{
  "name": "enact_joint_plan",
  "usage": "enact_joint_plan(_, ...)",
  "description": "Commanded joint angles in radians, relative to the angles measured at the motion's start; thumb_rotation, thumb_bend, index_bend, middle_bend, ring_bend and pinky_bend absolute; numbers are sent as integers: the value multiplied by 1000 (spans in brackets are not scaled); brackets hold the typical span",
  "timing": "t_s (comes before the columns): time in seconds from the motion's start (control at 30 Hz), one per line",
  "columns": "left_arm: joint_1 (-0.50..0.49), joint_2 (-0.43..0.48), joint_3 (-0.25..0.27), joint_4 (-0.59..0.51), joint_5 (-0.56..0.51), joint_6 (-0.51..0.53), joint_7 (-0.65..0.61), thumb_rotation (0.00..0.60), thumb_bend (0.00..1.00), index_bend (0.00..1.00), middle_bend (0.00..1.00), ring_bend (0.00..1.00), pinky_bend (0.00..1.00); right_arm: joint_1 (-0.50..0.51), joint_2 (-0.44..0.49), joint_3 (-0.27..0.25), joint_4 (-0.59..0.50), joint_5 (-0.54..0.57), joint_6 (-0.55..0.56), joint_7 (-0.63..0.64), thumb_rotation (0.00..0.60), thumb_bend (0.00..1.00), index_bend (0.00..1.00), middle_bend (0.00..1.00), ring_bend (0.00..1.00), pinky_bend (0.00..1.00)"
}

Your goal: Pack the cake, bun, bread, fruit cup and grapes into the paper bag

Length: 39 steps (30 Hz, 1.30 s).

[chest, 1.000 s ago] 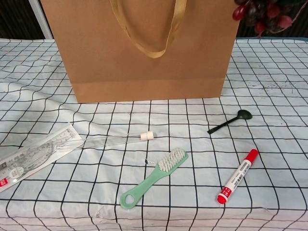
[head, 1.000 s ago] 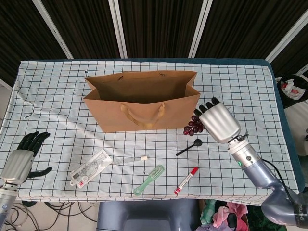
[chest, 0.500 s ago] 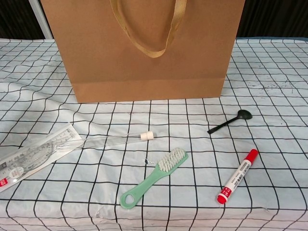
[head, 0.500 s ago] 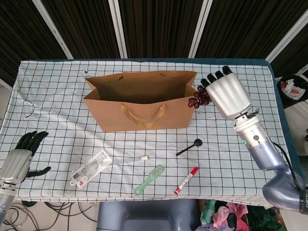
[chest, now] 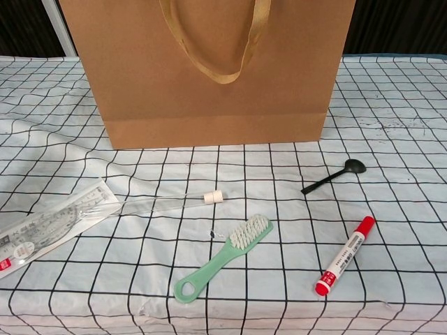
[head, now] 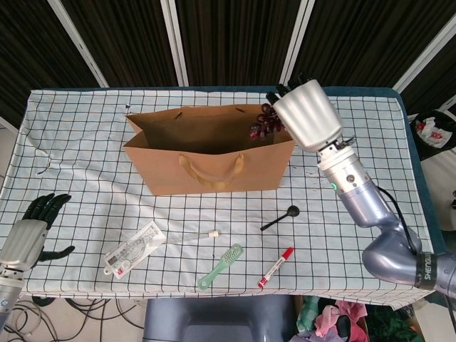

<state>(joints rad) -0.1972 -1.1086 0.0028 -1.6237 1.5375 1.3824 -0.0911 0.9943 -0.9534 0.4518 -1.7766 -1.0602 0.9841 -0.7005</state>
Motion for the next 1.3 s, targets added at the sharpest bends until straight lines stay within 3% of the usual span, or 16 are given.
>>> enact_joint_plan(0.03, 1, 1, -2, 0, -2, 2, -1, 600, 34, 99, 91, 9, 47, 61, -47, -2, 38, 50, -55, -11, 600, 431, 578, 506, 499, 401)
enact_joint_plan(0.23, 2, 1, 0, 2, 3, 1, -4, 600, 34, 99, 91, 9, 47, 128, -121, -28, 98, 90, -106, -25, 600, 432, 578, 495, 488, 401)
enact_joint_plan(0.33, 0, 3, 3, 2, 7, -5, -8, 600, 34, 99, 91, 9, 48, 148, -145, -35, 117, 121, -125, -18, 600, 386, 538, 456, 465, 400)
enact_joint_plan(0.5, 0, 9, 2, -1, 7, -5, -17, 600, 34, 99, 90, 9, 48, 166, -156, -39, 123, 199, -147, 0, 600, 244, 274, 291, 348, 393)
enact_joint_plan(0.67, 5, 14, 2, -3, 10, 5, -21, 600, 33, 99, 89, 9, 48, 178, -149, -40, 105, 269, -144, 6, 600, 156, 168, 185, 283, 362)
enact_joint_plan(1.3, 13, 17, 0, -11, 4, 11, -3, 600, 34, 99, 89, 9, 48, 135, -30, -61, 15, 326, -71, 46, 600, 130, 149, 162, 273, 349)
